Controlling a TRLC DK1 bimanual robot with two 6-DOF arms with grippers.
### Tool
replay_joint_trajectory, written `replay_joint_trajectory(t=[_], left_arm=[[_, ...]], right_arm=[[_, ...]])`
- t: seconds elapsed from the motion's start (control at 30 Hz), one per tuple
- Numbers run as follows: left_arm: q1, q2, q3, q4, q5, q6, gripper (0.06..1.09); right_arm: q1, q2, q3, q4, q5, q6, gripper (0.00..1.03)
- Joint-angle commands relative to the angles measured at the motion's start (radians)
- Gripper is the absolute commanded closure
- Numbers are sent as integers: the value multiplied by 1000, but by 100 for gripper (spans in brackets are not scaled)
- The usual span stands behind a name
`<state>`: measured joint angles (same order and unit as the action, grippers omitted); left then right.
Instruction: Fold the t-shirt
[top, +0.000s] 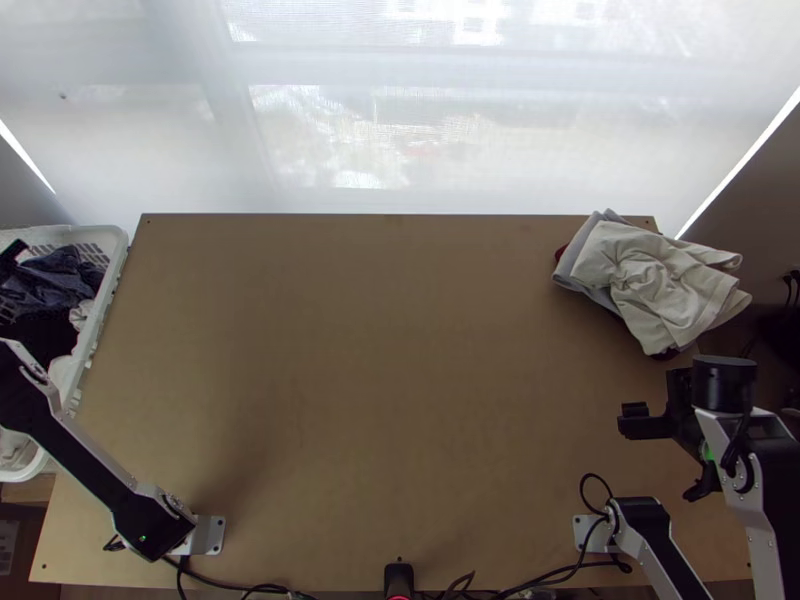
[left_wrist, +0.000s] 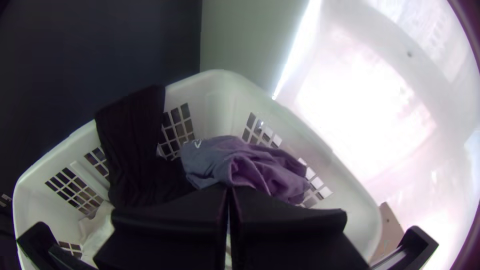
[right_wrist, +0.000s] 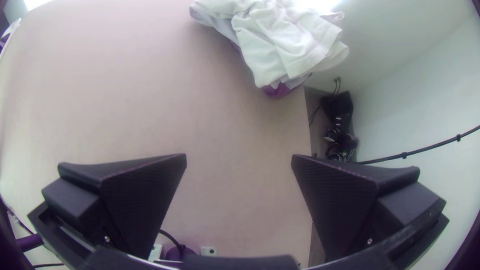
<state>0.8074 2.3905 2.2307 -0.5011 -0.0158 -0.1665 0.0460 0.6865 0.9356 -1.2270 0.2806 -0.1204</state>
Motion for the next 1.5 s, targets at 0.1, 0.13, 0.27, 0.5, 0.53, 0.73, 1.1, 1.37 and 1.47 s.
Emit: replay_joint_trajectory(t=[0.1,0.13,0.27,0.5,0.53,0.73,1.1,1.37,1.47], left_arm=[[7,-360,-22,-186,178,-91,105],[7,-406,-22,-194,198,-94,105],[-5,-579,-14,-192,264,-105,105],[-50,-840,-17,-178,284,-145,105],[-60,-872,-16,-168,284,-157,105],[-258,-1024,30,-136,275,-163,105],[-818,-1074,23,-338,266,-255,105],[-1057,-1074,66,-352,292,-384,105],[-1110,-1076,78,-338,301,-392,105]], right_arm=[[26,-35,17,20,0,1,5],[26,-36,25,26,-1,2,5],[28,-44,42,32,-6,4,5],[32,-82,45,37,-17,7,5],[32,-88,45,37,-17,8,5],[35,-99,37,49,-24,18,5],[25,-153,9,40,-32,21,5],[-3,-159,15,37,-32,22,5],[-12,-160,14,37,-32,22,5]])
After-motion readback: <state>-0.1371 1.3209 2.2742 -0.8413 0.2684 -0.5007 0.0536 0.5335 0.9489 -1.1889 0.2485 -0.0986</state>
